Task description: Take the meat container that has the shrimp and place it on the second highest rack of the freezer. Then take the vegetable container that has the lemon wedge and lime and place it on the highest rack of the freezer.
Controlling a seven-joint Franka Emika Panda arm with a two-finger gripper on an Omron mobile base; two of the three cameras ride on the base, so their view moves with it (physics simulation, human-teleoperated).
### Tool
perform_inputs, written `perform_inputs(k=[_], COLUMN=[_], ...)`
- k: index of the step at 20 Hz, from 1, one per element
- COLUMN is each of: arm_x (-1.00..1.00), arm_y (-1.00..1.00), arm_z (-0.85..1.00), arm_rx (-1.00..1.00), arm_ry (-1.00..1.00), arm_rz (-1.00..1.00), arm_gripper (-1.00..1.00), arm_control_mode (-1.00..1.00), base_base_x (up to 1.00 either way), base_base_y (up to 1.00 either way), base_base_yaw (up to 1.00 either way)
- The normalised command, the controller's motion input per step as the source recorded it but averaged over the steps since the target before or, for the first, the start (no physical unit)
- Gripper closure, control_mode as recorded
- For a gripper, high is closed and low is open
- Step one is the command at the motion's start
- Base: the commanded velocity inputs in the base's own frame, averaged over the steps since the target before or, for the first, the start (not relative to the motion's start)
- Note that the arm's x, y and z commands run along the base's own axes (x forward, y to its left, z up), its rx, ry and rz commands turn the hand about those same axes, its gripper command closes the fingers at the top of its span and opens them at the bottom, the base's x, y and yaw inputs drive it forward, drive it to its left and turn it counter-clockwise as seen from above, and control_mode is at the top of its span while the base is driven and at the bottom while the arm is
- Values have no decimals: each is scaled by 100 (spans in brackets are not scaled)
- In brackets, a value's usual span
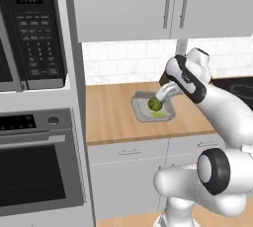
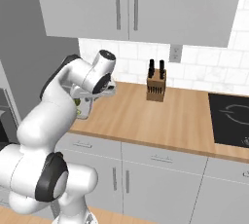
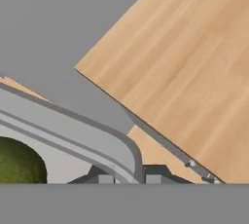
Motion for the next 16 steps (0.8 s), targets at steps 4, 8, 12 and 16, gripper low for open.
perform_inputs(k=[4, 8, 12, 16], arm_x=[-18, -43, -39, -6], arm_y=[0, -6, -14, 0], arm_z=[58, 33, 9, 2], arm_rx=[-41, -33, 2, 3], arm_ry=[-1, -3, -5, -1], arm_rz=[27, 26, 7, 0], arm_gripper=[100, 100, 100, 100], arm_control_mode=[-100, -100, -100, 100], base_base_x=[0, 0, 0, -3], base_base_y=[0, 0, 0, 0], base_base_yaw=[0, 0, 0, 0])
